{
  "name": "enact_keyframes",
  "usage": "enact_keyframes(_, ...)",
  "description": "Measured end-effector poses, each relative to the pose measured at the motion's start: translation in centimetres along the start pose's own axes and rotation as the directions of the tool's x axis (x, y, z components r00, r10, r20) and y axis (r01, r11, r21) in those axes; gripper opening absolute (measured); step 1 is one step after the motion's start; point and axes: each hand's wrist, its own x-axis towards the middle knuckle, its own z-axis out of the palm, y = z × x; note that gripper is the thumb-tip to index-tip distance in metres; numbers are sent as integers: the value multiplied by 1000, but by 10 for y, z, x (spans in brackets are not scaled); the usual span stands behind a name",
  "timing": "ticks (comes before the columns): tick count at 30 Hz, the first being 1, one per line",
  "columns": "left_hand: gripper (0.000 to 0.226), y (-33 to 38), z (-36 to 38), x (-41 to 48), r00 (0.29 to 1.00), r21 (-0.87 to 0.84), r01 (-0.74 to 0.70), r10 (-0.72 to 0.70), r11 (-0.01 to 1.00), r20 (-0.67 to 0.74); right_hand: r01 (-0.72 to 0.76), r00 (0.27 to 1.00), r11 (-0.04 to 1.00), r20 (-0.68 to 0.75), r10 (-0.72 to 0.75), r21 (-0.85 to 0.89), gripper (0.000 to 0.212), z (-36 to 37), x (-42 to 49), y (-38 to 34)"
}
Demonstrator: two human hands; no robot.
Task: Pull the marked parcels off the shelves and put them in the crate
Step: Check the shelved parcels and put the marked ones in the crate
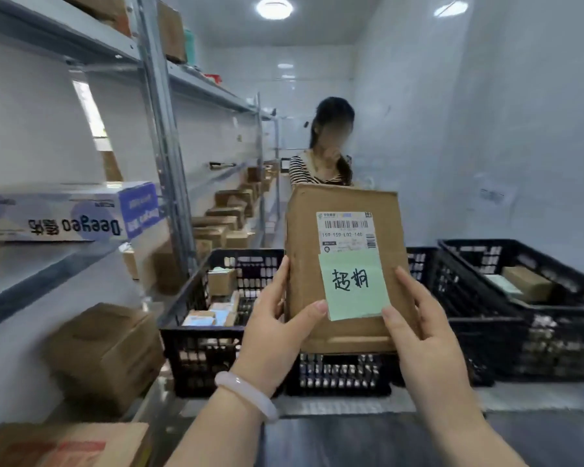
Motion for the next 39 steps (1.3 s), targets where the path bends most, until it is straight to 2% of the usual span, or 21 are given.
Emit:
enact_keyframes(3, 92, -23, 71, -18, 978, -59, 112, -99, 992, 184, -94, 978, 987, -195, 68, -128, 51, -67, -33, 6)
enact_keyframes(7, 87, -33, 150, -52, 915, -92, 213, -165, 973, 368, -179, 922, 968, -374, 102, -176, 55, -144, -77, -6)
enact_keyframes(14, 89, -26, 249, -136, 824, -100, 286, -192, 953, 533, -292, 824, 937, -547, 144, -193, 46, -245, -164, -41)
enact_keyframes(18, 97, -14, 308, -207, 738, -97, 352, -213, 931, 640, -358, 756, 907, -639, 142, -222, 46, -310, -230, -72)
enact_keyframes(21, 95, 1, 359, -272, 655, -70, 356, -196, 932, 729, -375, 677, 902, -728, 108, -214, 47, -361, -290, -102)
enact_keyframes(26, 58, 26, 439, -376, 484, -45, 324, -125, 945, 866, -432, 527, 864, -850, 7, -261, 49, -432, -394, -149)
enact_keyframes(29, 53, 39, 475, -428, 362, -7, 340, -125, 940, 924, -493, 429, 828, -903, -38, -268, 49, -465, -443, -170)
enact_keyframes(33, 53, 46, 514, -473, 228, 33, 364, -124, 931, 966, -534, 295, 811, -952, -85, -239, 49, -492, -490, -181)
enact_keyframes(37, 82, 49, 554, -505, 125, 89, 296, -131, 951, 983, -608, 161, 774, -982, -101, -179, 50, -521, -521, -184)
enact_keyframes(39, 86, 47, 579, -520, 62, 110, 247, -129, 963, 990, -645, 107, 747, -987, -119, -160, 51, -540, -531, -185)
